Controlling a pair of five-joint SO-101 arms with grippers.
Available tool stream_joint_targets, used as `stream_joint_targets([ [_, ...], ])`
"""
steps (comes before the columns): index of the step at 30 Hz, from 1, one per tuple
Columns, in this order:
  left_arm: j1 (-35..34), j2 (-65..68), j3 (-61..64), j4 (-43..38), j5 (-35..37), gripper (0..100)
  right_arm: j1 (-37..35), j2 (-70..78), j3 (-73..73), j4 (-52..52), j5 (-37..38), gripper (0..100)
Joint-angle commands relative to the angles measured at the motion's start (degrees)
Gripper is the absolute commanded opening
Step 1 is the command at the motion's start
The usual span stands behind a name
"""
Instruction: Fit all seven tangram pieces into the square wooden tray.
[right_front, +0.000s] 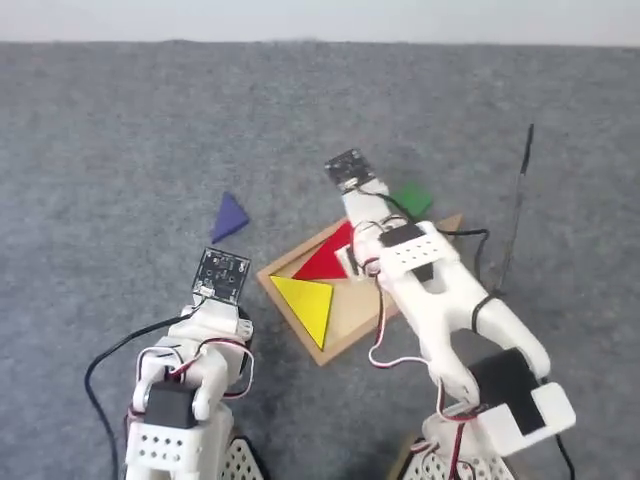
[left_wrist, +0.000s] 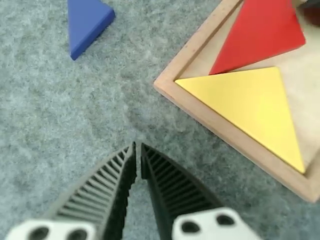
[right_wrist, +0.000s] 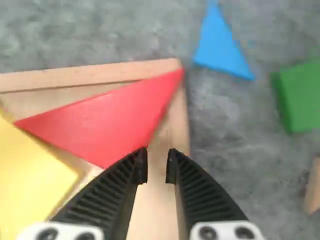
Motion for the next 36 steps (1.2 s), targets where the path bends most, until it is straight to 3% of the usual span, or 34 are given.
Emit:
stream_joint_targets([
  [1,0.0,-1.0,-0.6,0.1,-0.1,2,-2.8,-0.1,-3.3,0.0,0.6,6.5],
  [20,0.0,-1.0,-0.6,0.1,-0.1,2,-8.2,-0.7,-3.3,0.1,-1.8,6.5],
  [36,0.0,-1.0,-0.6,0.1,-0.1,2,5.4,-28.1,6.1,12.4,1.1,6.9],
])
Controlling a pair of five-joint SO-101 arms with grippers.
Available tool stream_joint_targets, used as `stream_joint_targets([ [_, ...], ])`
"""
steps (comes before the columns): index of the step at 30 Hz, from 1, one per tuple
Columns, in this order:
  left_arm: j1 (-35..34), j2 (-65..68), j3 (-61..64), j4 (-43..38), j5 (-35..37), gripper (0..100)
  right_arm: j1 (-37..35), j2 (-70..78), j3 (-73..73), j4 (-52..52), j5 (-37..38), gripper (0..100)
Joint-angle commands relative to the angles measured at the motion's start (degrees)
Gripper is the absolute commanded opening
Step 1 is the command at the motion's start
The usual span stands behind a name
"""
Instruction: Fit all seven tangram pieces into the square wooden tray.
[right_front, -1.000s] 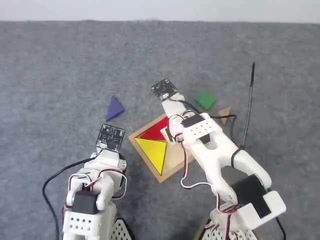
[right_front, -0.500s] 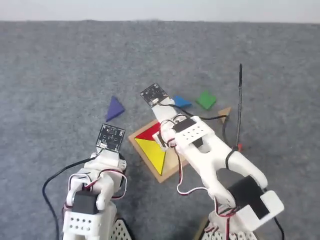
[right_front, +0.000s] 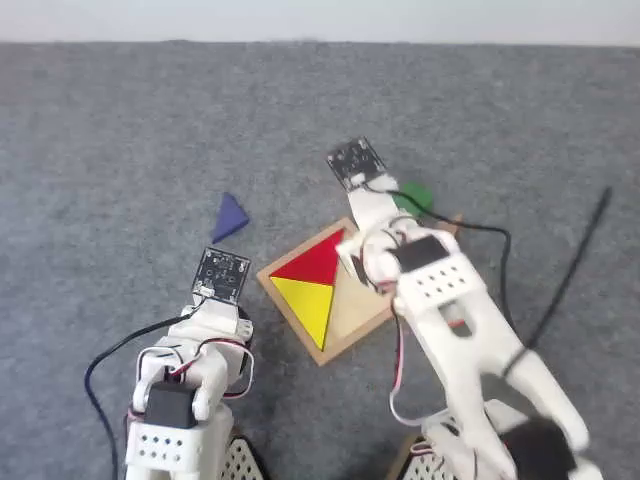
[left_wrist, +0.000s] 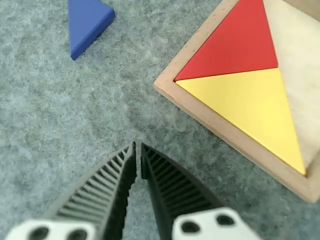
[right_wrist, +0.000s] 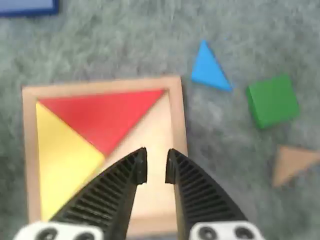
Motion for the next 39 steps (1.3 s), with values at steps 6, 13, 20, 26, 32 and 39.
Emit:
stream_joint_targets([
  [6,0.0,-1.0,-0.6,0.1,-0.1,2,18.9,-4.0,1.1,12.4,-1.8,7.0],
  [13,0.0,-1.0,-0.6,0.1,-0.1,2,24.5,2.9,1.0,13.1,-3.8,7.0],
  [20,0.0,-1.0,-0.6,0.1,-0.1,2,23.8,9.5,-4.9,9.7,-4.3,7.0],
  [26,0.0,-1.0,-0.6,0.1,-0.1,2,24.1,13.5,-12.3,12.0,-4.5,7.0],
  [32,0.0,-1.0,-0.6,0.1,-0.1,2,24.1,13.8,-12.4,15.3,-11.6,7.0],
  [39,0.0,-1.0,-0.6,0.1,-0.1,2,25.5,13.8,-6.5,16.7,-4.5,7.0],
])
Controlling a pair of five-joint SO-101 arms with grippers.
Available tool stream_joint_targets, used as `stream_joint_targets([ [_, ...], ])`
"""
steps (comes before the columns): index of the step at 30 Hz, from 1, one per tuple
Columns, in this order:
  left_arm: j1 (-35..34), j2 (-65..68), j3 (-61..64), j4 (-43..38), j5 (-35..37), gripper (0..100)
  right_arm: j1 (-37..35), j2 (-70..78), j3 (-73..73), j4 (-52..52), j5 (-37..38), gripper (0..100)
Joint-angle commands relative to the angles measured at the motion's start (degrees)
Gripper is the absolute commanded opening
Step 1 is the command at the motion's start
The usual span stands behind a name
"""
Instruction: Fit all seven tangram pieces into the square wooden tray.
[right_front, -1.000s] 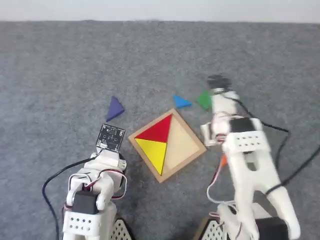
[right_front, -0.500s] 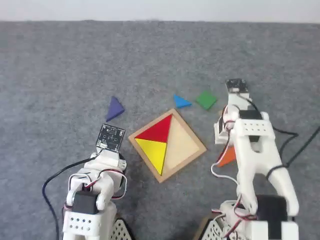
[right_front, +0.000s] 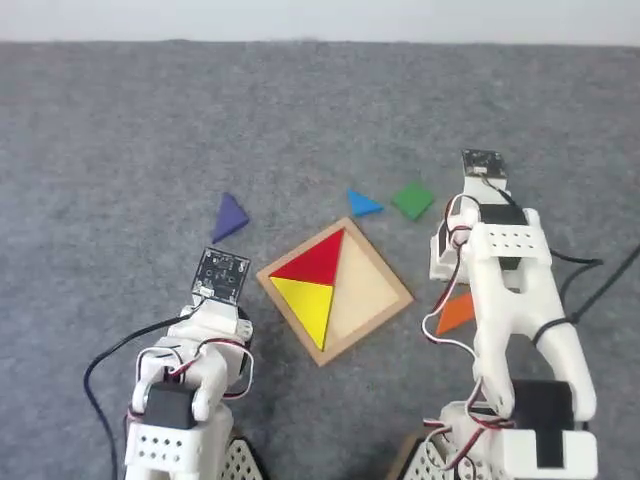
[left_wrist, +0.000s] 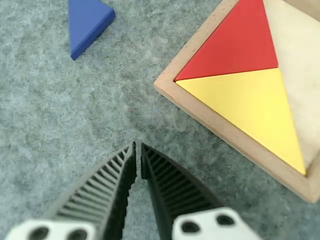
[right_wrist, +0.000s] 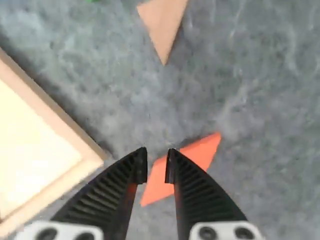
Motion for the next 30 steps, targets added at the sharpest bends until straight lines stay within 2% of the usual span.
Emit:
stream_joint_targets([
  [1,0.0,-1.0,-0.6,0.1,-0.1,2,2.2,-0.3,4.2,-2.4,5.4,7.0],
  [5,0.0,-1.0,-0.6,0.1,-0.1,2,4.3,-0.3,10.4,-8.8,8.2,7.0],
  [13,0.0,-1.0,-0.6,0.1,-0.1,2,4.2,0.3,11.0,-9.0,7.8,7.2],
  [19,0.0,-1.0,-0.6,0.1,-0.1,2,4.0,-1.5,13.1,-8.8,7.6,18.0],
  [24,0.0,-1.0,-0.6,0.1,-0.1,2,3.3,-12.8,16.7,-11.5,5.4,11.7],
  [30,0.0,-1.0,-0.6,0.1,-0.1,2,2.3,-25.0,25.2,-11.1,5.9,17.3],
])
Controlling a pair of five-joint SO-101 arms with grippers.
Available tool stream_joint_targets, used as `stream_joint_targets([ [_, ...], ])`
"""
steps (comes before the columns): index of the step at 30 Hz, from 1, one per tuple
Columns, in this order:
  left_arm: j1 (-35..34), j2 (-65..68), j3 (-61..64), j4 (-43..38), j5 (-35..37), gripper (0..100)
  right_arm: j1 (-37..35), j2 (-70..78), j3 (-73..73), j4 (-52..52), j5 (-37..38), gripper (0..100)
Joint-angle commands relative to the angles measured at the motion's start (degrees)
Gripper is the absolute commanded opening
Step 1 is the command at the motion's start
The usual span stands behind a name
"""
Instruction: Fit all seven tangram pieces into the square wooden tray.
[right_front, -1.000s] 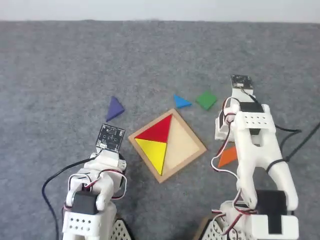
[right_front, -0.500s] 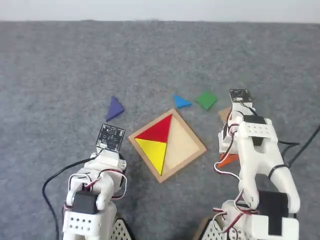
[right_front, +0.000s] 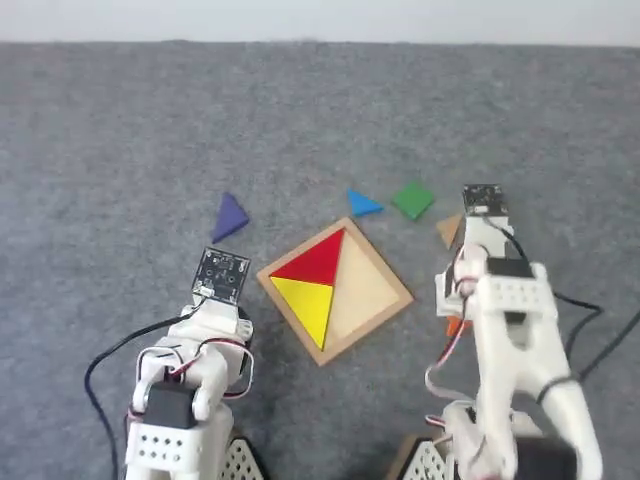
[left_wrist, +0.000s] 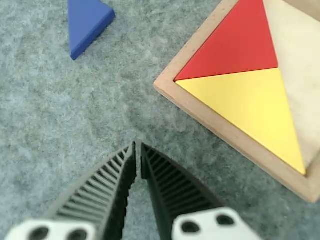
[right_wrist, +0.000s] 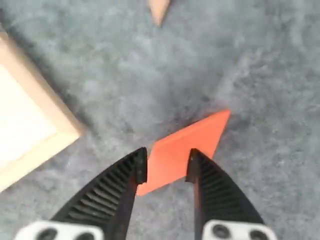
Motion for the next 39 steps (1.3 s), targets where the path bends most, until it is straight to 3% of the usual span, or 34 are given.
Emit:
stream_joint_targets([
  [1,0.0,-1.0,-0.6,0.1,-0.1,2,-0.3,-6.1,2.0,-0.5,-0.1,17.4],
  [14,0.0,-1.0,-0.6,0.1,-0.1,2,-0.2,14.7,-5.5,-1.8,1.8,17.7],
  [22,0.0,-1.0,-0.6,0.1,-0.1,2,6.3,23.9,-17.9,-1.8,1.9,17.7],
  [28,0.0,-1.0,-0.6,0.1,-0.1,2,7.3,27.6,-23.3,-1.7,3.3,17.5],
  [34,0.0,-1.0,-0.6,0.1,-0.1,2,12.4,28.2,-30.8,5.8,8.8,17.7],
  [39,0.0,-1.0,-0.6,0.1,-0.1,2,12.4,27.9,-32.6,11.2,10.7,17.7],
])
